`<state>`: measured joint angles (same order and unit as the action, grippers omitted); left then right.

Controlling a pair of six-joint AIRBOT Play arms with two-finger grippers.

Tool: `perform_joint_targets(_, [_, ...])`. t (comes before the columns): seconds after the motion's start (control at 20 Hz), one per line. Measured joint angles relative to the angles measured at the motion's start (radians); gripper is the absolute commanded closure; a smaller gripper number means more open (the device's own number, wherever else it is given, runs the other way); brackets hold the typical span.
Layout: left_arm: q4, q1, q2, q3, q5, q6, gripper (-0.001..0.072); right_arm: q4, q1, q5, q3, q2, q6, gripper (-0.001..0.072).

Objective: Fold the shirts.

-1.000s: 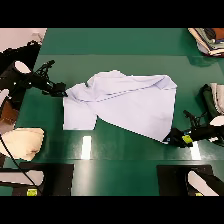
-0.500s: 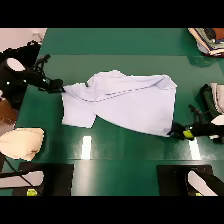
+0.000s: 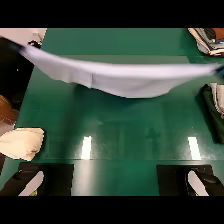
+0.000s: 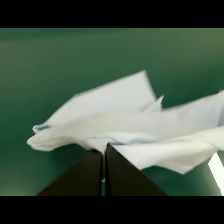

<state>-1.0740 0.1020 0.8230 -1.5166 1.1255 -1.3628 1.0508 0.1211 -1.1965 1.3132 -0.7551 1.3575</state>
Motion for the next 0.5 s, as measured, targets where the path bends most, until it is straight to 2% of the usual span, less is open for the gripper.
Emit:
perform_joint_targets(0.3, [0.003, 0.0, -0.1, -0.458, -0.011, -0.075, 0.0687, 0.153, 0.0, -0.047, 0.459, 0.017, -0.013, 0.0695])
perform_joint_targets(0.5, [0.006, 0.0, -0.107, -0.599, -0.011, -0.098, 0.0687, 0.217, 0.013, -0.093, 0.654, -0.01, -0.014, 0.0696])
